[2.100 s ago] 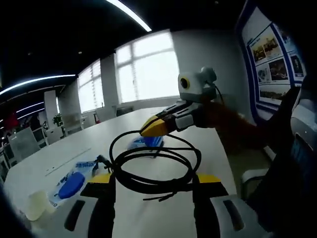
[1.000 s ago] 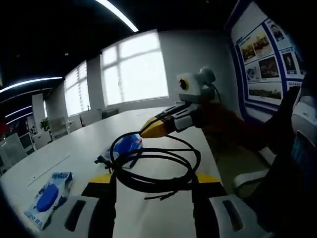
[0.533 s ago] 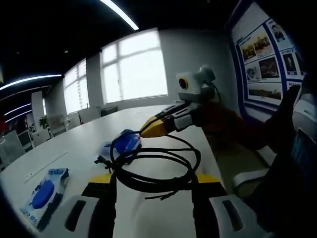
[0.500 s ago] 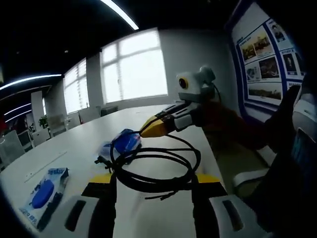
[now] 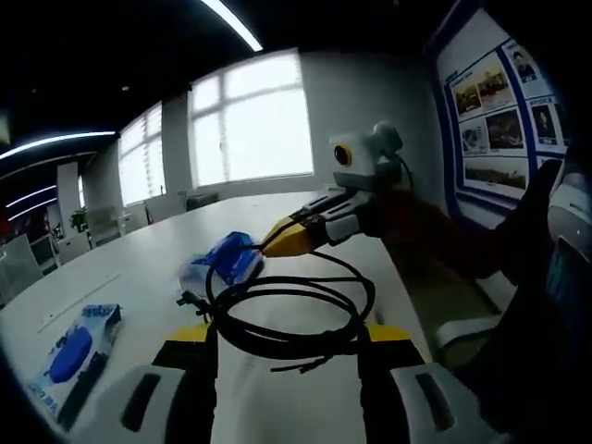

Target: Arrange the tabletop items into an orderly group along one side of the table until the central work area is clear of visible clutter.

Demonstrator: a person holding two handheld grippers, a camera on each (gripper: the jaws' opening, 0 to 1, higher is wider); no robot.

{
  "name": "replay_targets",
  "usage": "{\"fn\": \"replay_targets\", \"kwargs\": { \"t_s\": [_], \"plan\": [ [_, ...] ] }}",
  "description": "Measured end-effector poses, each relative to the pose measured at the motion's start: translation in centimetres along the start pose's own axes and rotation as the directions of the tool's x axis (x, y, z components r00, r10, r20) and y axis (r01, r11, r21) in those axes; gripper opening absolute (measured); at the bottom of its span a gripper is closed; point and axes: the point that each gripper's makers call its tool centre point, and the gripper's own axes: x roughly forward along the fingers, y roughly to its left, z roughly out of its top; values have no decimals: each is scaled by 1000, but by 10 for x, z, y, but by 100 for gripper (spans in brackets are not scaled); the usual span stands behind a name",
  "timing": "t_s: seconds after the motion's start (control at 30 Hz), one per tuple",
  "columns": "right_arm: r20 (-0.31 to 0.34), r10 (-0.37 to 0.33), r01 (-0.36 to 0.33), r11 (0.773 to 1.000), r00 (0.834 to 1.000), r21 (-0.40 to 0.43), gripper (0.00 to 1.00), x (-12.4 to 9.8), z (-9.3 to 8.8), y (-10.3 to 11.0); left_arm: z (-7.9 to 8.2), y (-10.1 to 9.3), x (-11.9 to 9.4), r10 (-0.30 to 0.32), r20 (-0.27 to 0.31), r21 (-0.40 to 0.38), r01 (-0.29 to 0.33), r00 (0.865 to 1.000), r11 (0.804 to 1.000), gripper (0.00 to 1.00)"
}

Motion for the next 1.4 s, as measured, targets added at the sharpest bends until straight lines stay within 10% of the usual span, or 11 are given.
{"fn": "replay_targets", "kwargs": {
  "t_s": [1.4],
  "plan": [
    [-40, 30, -27, 998, 999, 59, 1, 18, -35, -5, -37, 2, 14, -6, -115, -19, 4, 993, 1000, 60]
  ]
}}
